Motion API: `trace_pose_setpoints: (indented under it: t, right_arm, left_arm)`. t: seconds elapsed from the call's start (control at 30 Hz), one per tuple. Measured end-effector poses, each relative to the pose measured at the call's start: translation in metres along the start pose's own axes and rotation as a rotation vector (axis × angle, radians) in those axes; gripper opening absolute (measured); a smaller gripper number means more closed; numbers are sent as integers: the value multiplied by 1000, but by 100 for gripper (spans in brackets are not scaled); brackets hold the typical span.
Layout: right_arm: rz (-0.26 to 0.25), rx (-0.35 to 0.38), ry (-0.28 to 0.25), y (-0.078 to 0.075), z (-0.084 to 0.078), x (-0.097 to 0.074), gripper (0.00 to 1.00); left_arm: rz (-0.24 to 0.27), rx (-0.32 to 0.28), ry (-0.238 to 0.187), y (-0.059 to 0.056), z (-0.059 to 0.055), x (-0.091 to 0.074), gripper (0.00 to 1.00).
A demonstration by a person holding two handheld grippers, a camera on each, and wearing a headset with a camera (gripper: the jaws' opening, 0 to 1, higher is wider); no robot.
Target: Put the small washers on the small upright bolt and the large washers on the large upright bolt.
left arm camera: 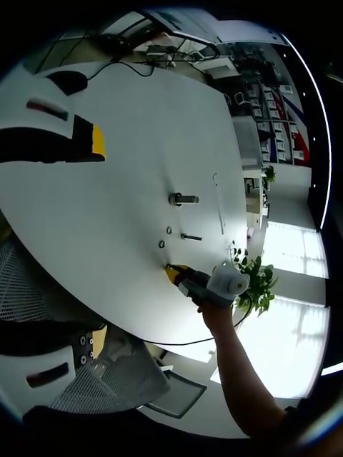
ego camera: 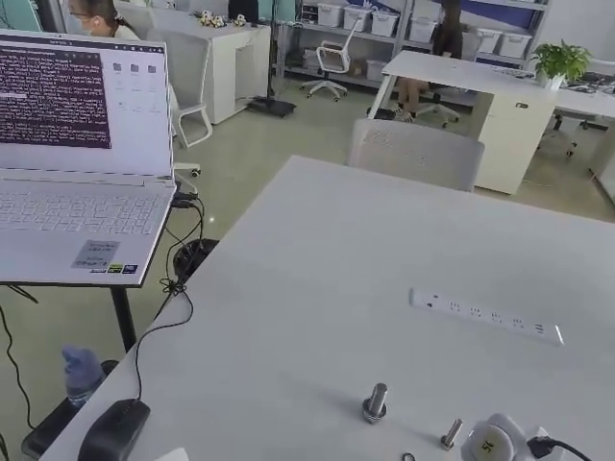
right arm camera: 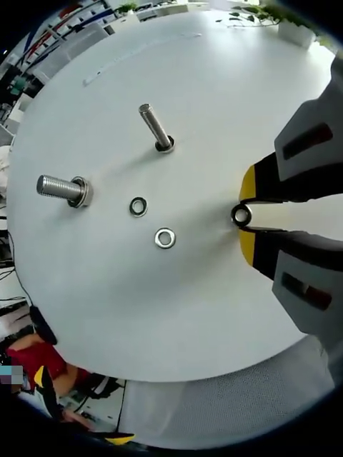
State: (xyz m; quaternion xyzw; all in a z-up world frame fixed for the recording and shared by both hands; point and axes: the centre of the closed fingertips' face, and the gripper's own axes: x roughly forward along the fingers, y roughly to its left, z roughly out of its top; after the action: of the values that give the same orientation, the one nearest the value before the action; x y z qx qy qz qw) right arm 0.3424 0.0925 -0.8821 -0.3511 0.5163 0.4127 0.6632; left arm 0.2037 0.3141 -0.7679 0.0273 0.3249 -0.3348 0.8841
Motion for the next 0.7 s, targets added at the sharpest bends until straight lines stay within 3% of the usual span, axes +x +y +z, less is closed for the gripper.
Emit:
trace_pose_setpoints:
  t: [0.3,0.7]
  right_arm:
    - [11,10,-3,0,0,-1,13]
    - [29,17,-2,1,-1,-3,13]
  left_arm:
    - [10,0,-18,1,5,-2,92]
    - [4,3,-7,-2,2,-2,90]
